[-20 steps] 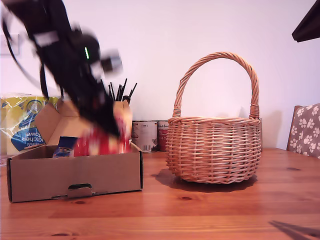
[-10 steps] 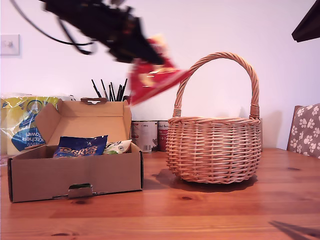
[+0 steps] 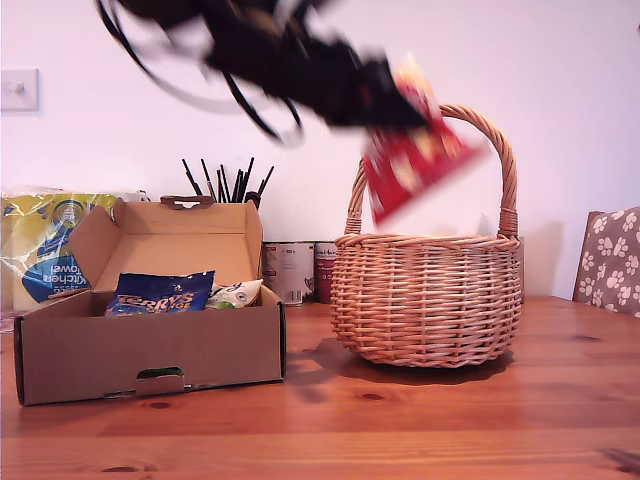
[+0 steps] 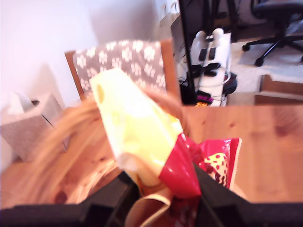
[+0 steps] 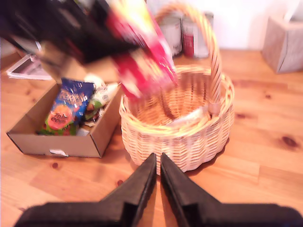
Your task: Move the bags of Easter eggs from the cardboard box on the left into the woven basket on the right side.
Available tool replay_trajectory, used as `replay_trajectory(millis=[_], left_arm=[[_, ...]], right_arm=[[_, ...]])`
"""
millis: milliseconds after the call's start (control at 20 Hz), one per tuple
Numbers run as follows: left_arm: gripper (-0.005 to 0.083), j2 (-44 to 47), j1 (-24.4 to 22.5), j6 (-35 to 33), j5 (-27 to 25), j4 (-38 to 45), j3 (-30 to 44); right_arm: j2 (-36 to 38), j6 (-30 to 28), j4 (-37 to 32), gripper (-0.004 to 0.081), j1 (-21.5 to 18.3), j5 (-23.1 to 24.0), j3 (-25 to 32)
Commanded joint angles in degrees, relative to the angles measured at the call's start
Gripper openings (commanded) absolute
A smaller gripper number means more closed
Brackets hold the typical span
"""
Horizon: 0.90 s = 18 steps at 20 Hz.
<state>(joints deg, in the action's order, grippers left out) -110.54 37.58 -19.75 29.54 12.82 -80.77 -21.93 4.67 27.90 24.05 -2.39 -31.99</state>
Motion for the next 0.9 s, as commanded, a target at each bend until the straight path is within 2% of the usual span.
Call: replay_trajectory(millis=[0,50,150,250,300,400,500,600,800,850], left_arm=[[0.0188,-1.5,1.0,0.2,-2.5,3.3,0.8],[0.0232,-2.1,1.5,-0.2,-4.8,3.9,0.8],[0.0433,-2.4,2.0,-0.2,-8.1,4.4,0.8],[0.063,-2.4,2.0,-0.2,-8.3,4.5,0.8],[0.0681,-2.4,2.0,-0.2,-8.5,4.7,0.8],[0.0678,-2.3,2.0,-0.1,-10.1,4.3,0.8],[0.0609,-1.5,1.9,0.3,-11.0,2.5,0.8],[0.048,0.5,1.9,0.3,-11.6,-1.4,0.8],[0.0001,6.7,1.2,0.3,-13.2,-13.5,0.8],[-0.002,8.2,0.7,0.3,-13.2,-16.7,0.8]], right_arm=[[0.3,1.1,1.1,-0.001,-0.1,0.0,-0.7],[0.5,1.4,1.6,-0.001,-0.1,0.0,-0.7],[0.7,1.5,2.0,-0.001,-0.1,0.0,-0.7],[0.8,1.4,2.0,-0.001,-0.1,0.0,-0.7],[0.8,1.5,2.0,-0.001,-0.1,0.0,-0.7],[0.8,1.4,2.0,-0.001,-0.1,0.0,-0.7],[0.8,1.4,2.0,-0.001,-0.1,0.0,-0.7],[0.8,1.4,2.0,-0.001,-0.1,0.0,-0.7],[0.8,1.4,2.0,-0.001,-0.1,-0.3,-0.7],[0.8,1.4,2.0,-0.001,-0.1,-0.7,-0.7]])
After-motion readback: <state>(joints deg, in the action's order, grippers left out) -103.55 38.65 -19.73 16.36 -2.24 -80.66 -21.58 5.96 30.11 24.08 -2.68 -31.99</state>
